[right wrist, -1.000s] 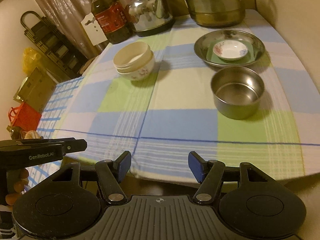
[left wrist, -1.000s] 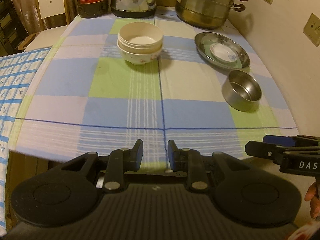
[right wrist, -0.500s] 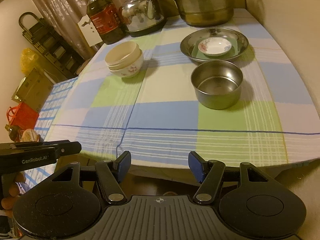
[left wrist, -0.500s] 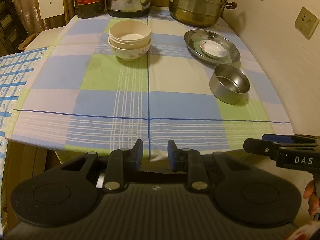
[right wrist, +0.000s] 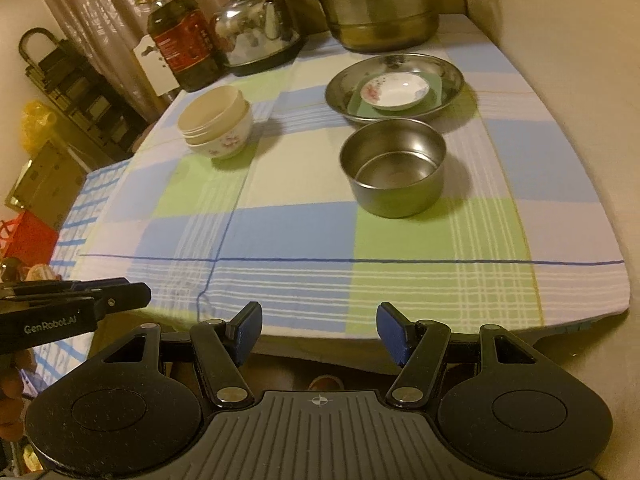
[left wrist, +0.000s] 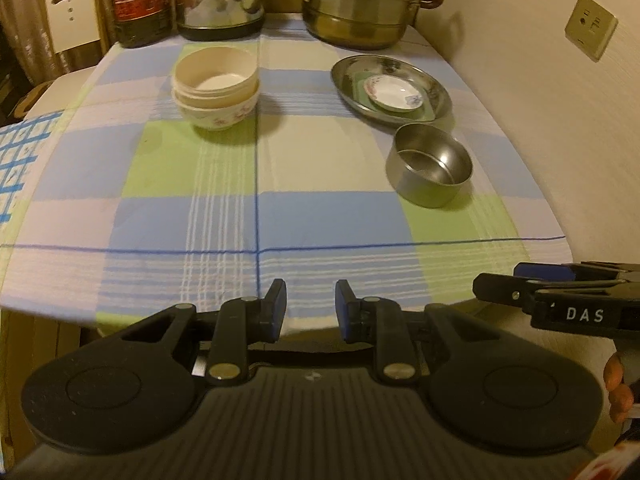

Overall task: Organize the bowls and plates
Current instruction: 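Move the right gripper to the small steel bowl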

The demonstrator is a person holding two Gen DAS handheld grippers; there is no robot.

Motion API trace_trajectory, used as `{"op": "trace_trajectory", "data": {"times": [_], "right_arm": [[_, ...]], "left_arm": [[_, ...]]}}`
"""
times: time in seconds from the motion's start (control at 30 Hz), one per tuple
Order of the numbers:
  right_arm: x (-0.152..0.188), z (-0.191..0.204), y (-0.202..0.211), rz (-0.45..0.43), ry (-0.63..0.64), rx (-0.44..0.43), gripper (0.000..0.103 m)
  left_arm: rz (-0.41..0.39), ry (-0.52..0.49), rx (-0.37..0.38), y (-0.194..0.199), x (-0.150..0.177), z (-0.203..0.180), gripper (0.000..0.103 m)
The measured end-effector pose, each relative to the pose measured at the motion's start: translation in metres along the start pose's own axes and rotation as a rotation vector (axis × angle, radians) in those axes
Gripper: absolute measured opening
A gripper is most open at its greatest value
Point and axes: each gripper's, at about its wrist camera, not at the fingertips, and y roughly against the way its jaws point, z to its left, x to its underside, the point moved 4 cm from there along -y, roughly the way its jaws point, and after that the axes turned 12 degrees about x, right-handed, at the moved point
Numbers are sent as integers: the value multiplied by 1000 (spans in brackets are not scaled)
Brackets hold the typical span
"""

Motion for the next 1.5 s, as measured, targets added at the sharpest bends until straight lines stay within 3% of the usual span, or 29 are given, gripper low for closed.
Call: {"op": "trace_trajectory", "data": {"times": [0.4,0.7,0.97,1.27,1.5], "right_arm": [[-38,-44,-23,-37,-143,116,63],[-66,-66,-51,-86,-217,152,62],[-82,-72,-75,-87,-252,171,52],[-94,-75,-101,-71,-265,209,38],[-96,-78,-117,-56,-286,228,28]], "left_arm": [[4,-160,109,-60,-61,-24,23],[41,-233,186,-119,-99,-36,23],[85,-226,232,-153,-120,-35,23],[135,-242,225,-191,-133,-37,22],[162,-232,224,-211,-136,-37,17]]}}
